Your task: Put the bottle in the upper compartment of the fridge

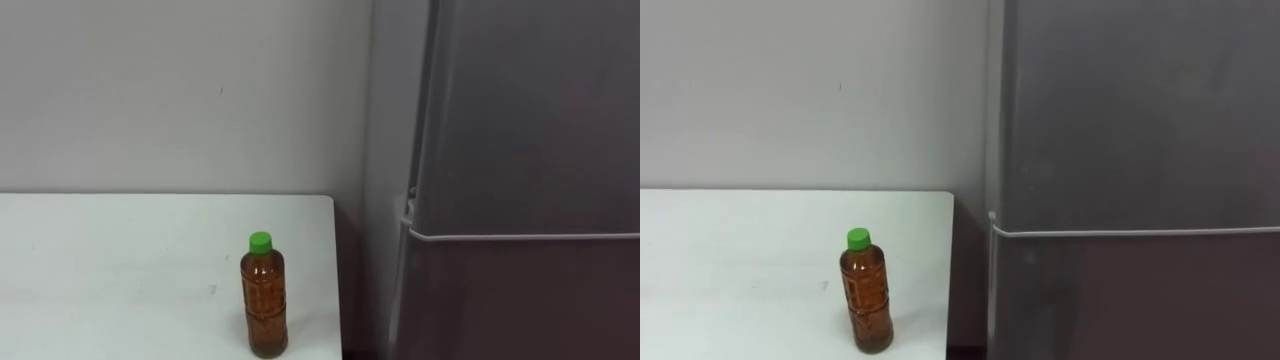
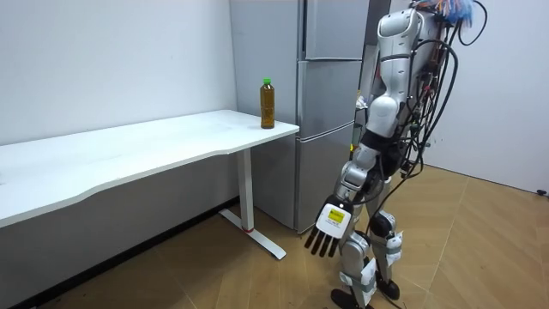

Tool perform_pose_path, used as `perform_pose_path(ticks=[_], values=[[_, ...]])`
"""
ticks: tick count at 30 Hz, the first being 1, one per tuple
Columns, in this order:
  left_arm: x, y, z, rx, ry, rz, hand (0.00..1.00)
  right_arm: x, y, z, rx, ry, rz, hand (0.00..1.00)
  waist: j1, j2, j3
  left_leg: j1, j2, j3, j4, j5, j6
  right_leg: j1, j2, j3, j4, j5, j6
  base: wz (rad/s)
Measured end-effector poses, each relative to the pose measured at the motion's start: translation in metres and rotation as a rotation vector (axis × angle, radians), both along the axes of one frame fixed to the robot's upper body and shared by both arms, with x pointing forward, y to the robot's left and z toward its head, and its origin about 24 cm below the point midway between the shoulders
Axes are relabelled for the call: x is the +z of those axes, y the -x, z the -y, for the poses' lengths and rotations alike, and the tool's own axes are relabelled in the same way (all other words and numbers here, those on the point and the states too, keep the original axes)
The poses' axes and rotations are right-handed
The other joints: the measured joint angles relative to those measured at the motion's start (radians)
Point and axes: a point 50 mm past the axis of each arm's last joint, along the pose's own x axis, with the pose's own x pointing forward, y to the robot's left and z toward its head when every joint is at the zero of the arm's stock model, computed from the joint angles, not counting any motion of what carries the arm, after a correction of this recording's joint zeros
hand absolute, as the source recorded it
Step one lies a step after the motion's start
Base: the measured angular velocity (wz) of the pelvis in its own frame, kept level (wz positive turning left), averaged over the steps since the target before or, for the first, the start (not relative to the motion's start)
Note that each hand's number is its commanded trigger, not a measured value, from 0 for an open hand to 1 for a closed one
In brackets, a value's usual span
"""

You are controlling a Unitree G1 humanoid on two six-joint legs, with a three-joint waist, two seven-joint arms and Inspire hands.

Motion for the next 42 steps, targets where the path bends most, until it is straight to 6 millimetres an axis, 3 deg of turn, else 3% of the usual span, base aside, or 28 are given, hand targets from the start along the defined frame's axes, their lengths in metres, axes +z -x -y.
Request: perform_pose_path(ticks=[8,14,17,20,25,27,32,37,42], values=[[0.007,-0.007,-0.021,0.212,-0.104,0.055,0.00,0.001,-0.001,0.004,0.014,0.013,0.001,0.00,0.001,0.013,-0.0007,0.005,0.000,0.000,0.000,-0.001,0.000,0.004,0.000,0.001,0.000,0.000,0.000,0.00],[0.022,-0.033,-0.038,0.406,-0.166,0.210,0.00,0.002,0.002,0.010,-0.027,0.017,0.003,0.00,0.005,0.035,-0.0040,0.019,-0.001,-0.008,-0.002,-0.001,0.000,0.019,-0.001,-0.006,0.002,0.000,0.000,0.03],[0.031,-0.045,-0.047,0.498,-0.207,0.281,0.00,0.004,0.003,0.017,-0.042,0.037,0.001,0.00,0.010,0.046,0.0018,0.025,0.000,-0.002,-0.006,-0.001,0.000,0.014,-0.001,0.002,0.013,0.000,0.000,-0.07],[0.039,-0.057,-0.052,0.566,-0.232,0.350,0.00,0.005,0.006,0.019,-0.046,0.046,0.007,0.00,0.009,0.061,0.0024,0.025,0.000,-0.002,-0.007,0.000,0.000,0.013,-0.002,-0.009,0.015,0.000,0.000,-0.02],[0.057,-0.077,-0.058,0.589,-0.279,0.474,0.00,0.005,0.007,0.018,-0.037,0.050,0.009,0.00,0.023,0.057,0.0012,0.026,0.001,0.001,-0.014,0.003,-0.003,0.009,-0.002,-0.014,0.013,-0.001,-0.001,-0.02],[0.076,-0.095,-0.063,0.589,-0.304,0.588,0.00,0.005,0.004,0.018,-0.017,0.054,0.017,0.00,0.030,0.050,-0.0031,0.020,0.001,0.001,-0.012,0.004,-0.003,0.005,-0.002,-0.015,0.012,-0.002,-0.002,0.00],[0.108,-0.119,-0.072,0.591,-0.362,0.778,0.00,0.007,-0.004,0.019,0.016,0.082,0.062,0.00,0.028,0.050,-0.0100,0.013,-0.001,0.001,-0.011,0.004,-0.003,-0.001,-0.003,-0.016,0.012,-0.002,-0.001,0.00],[0.148,-0.139,-0.075,0.539,-0.462,0.932,0.00,0.007,-0.005,0.014,0.039,0.077,0.068,0.00,0.030,0.043,-0.0093,0.013,0.001,-0.006,-0.013,0.004,-0.003,-0.002,-0.001,-0.017,0.015,-0.002,-0.001,0.02],[0.207,-0.162,-0.077,0.453,-0.558,1.188,0.00,0.008,-0.005,0.016,0.027,0.096,0.075,0.00,0.031,0.047,-0.0066,0.013,-0.001,-0.012,-0.010,0.004,-0.003,0.001,-0.004,-0.041,0.015,-0.001,-0.001,0.03]])
